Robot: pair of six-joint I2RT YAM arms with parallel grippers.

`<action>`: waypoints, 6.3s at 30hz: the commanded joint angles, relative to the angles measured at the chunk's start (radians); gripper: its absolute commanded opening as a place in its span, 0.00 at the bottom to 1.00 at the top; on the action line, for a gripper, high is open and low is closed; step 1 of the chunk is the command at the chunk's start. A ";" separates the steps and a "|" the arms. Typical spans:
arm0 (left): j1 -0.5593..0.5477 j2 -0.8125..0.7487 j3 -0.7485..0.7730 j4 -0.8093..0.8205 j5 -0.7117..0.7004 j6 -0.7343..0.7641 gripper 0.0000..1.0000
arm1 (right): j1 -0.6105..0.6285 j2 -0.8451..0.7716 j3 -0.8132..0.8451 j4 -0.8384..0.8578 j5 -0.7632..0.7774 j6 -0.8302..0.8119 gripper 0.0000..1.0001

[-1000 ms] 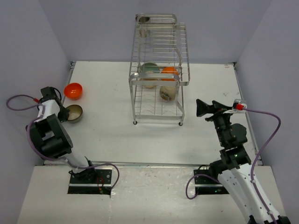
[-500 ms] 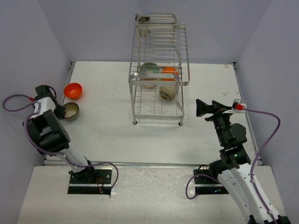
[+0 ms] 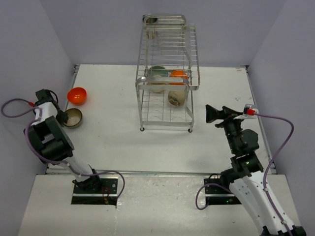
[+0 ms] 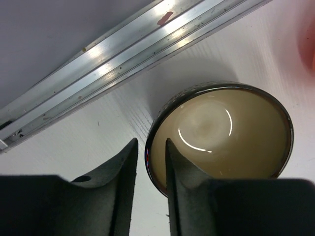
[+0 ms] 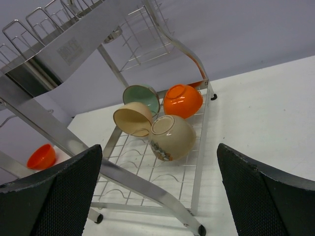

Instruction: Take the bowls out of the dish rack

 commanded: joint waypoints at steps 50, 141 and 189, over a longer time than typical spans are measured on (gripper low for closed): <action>-0.885 0.077 -0.136 1.184 0.239 -1.148 0.59 | 0.002 0.047 0.060 -0.064 0.211 -0.050 0.99; -0.987 0.439 0.059 1.835 0.233 -1.324 0.00 | 0.002 0.061 0.015 0.001 0.167 -0.043 0.99; -0.640 0.108 0.545 -0.251 -0.390 0.062 0.00 | 0.004 0.033 0.018 -0.001 0.086 -0.006 0.99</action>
